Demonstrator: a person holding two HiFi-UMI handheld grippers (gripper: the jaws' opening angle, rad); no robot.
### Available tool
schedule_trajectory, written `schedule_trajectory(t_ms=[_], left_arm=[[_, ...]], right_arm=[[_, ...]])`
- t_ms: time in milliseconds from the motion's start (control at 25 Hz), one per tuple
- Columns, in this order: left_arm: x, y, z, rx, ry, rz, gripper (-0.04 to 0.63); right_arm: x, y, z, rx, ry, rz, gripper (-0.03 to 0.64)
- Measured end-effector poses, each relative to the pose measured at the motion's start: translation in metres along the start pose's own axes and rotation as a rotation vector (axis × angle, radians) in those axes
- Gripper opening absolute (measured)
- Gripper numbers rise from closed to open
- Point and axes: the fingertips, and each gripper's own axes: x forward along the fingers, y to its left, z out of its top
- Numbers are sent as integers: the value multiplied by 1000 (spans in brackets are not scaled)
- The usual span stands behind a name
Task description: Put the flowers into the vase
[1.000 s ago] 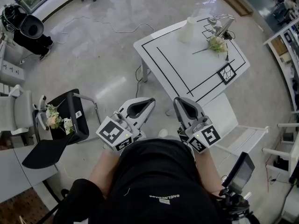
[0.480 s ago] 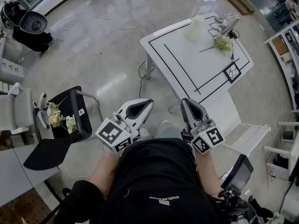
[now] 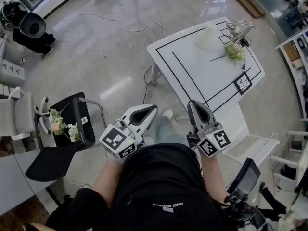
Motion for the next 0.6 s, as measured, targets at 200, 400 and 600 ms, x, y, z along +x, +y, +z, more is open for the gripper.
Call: schedule_trajectory(t_ms=[200,400,600], left_arm=[[25,32,13,1,5,13,5],[60,58,30,0,8,3,5],[89,74,42,-2,17,-14,5]], right_arm=[[34,-26,15,8,-11,0,11],[60,-58,28,20,-3,-19,11],[71,-85,39,43,-3,-51,11]])
